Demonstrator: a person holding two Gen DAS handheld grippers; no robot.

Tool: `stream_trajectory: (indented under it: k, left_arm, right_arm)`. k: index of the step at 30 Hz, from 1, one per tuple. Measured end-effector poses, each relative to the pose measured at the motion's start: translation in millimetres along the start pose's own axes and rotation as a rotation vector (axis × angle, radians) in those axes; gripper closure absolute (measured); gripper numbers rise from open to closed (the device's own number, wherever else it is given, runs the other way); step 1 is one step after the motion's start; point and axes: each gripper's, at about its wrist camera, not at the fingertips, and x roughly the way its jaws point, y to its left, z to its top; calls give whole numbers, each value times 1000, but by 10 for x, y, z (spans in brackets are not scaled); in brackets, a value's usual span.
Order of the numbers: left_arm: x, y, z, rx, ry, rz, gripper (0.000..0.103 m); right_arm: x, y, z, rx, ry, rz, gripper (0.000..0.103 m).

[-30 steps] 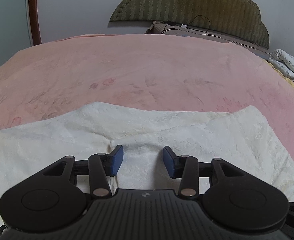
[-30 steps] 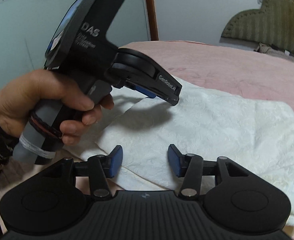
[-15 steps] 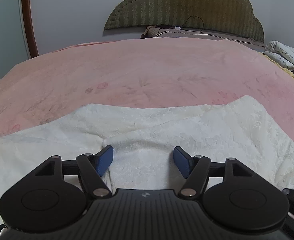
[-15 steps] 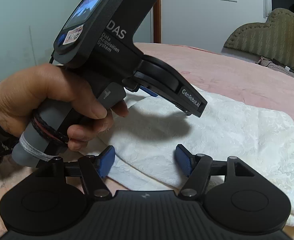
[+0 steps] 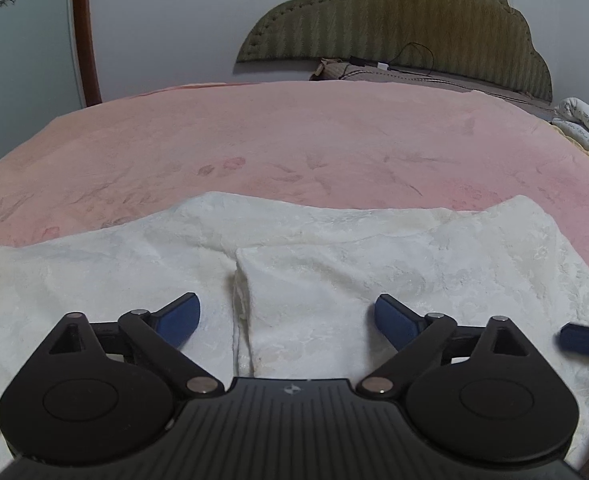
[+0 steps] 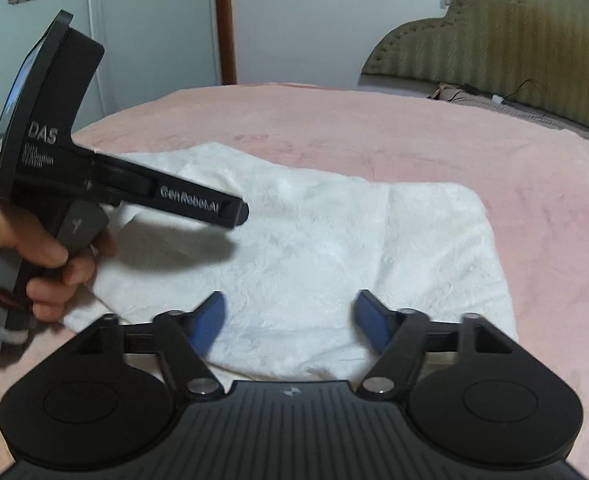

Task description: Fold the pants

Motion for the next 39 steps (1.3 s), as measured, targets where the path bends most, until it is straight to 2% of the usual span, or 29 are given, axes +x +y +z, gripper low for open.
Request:
stream_trajectory:
  k: [1, 2, 6, 22, 28, 31, 36, 39]
  left_arm:
    - [-6, 3, -15, -5, -7, 3, 4]
    - [-14, 4, -33, -8, -14, 9, 3]
    - [-39, -2, -65, -13, -26, 28, 0]
    - [-102, 8, -99, -36, -46, 58, 0]
    - [-262, 132, -119, -59, -39, 109, 0]
    - [-487, 359, -171, -86, -57, 176, 0]
    - [-916, 1025, -330, -179, -58, 338, 0]
    - [-1180, 1533, -456, -277, -40, 409, 0]
  right_arm:
    - [32, 20, -20, -3, 3, -40, 3]
    - [57, 23, -22, 11, 3, -65, 0]
    - [90, -54, -22, 56, 0, -42, 0]
    - [82, -53, -35, 54, 0, -44, 0]
    - [91, -44, -42, 66, 2, -38, 0]
    - [89, -38, -42, 68, 2, -39, 0]
    - [71, 9, -33, 60, -7, -53, 0]
    - [-18, 213, 12, -4, -69, -8, 0]
